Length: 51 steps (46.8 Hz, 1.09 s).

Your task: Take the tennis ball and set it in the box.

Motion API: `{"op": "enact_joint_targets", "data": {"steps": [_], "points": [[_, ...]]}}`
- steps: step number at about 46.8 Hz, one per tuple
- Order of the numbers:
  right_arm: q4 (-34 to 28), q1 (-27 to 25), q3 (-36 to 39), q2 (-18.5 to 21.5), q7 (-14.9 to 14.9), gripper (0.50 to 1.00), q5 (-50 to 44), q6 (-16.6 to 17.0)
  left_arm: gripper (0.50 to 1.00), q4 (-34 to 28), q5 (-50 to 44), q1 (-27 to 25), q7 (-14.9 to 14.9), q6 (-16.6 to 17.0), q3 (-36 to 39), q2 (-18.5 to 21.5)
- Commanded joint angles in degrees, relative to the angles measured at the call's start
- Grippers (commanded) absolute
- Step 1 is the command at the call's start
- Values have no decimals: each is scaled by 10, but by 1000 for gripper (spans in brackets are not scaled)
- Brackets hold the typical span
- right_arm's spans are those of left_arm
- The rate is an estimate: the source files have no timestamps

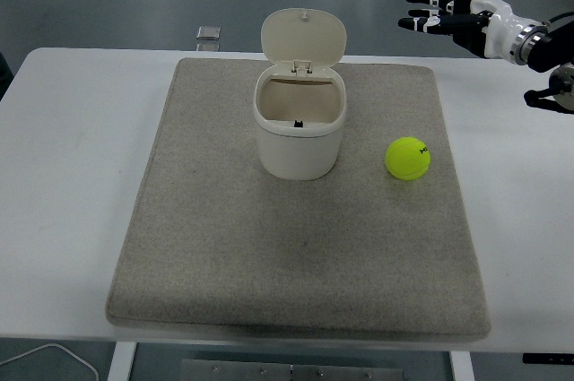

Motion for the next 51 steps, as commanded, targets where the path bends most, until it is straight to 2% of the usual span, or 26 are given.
{"op": "enact_joint_targets", "data": {"steps": [1,10,22,28,36,51], "points": [[6,0,-1,-7,9,930,-26,6,992,0,0,0,0,0,0,0],[36,-3,-9,-22,21,930,-105,13,992,0,0,0,0,0,0,0],[89,-1,-68,-65,67,930,-194,15,992,0,0,0,0,0,0,0],[93,-3,-72,-79,87,930,-262,35,992,0,0,0,0,0,0,0],[97,0,-87,-96,114,930,-334,42,992,0,0,0,0,0,0,0],[182,-1,-116,-129,166,930,-438,40,992,0,0,0,0,0,0,0]]}}
